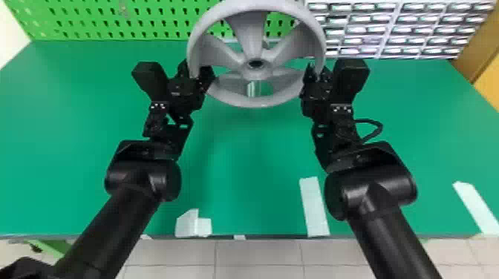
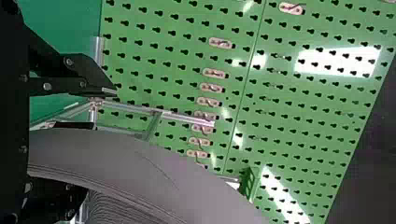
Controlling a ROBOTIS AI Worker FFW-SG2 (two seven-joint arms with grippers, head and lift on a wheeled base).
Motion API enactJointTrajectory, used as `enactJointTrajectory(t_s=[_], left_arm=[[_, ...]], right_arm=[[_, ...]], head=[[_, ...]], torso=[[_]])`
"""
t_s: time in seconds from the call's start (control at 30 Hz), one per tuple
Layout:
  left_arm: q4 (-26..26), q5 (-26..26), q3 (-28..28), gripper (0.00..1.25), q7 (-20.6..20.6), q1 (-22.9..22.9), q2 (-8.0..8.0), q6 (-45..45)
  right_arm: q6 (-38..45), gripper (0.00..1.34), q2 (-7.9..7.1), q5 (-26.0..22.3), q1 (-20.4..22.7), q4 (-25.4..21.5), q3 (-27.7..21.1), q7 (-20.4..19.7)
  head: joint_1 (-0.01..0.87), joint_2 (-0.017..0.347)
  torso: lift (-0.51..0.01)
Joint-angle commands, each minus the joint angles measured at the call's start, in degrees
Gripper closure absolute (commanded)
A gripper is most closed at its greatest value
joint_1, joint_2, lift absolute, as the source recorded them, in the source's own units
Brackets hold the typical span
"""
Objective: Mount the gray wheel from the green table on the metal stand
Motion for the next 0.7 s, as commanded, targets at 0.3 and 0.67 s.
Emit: enactJointTrajectory(t_s=[0.3, 0.67], left_arm=[[-0.43, -0.08, -0.06, 0.88, 3.43, 0.15, 0.00, 3.19], [0.72, -0.87, 0.55, 0.88, 3.52, -0.46, -0.53, 2.92]], right_arm=[[3.32, 1.10, 0.20, -0.35, -0.17, -0.51, -0.39, 0.00], [4.90, 1.10, 0.11, 0.18, -1.14, -0.25, -1.62, 0.00]], head=[[0.868, 0.052], [0.868, 0.052]], torso=[[-0.093], [-0.093]])
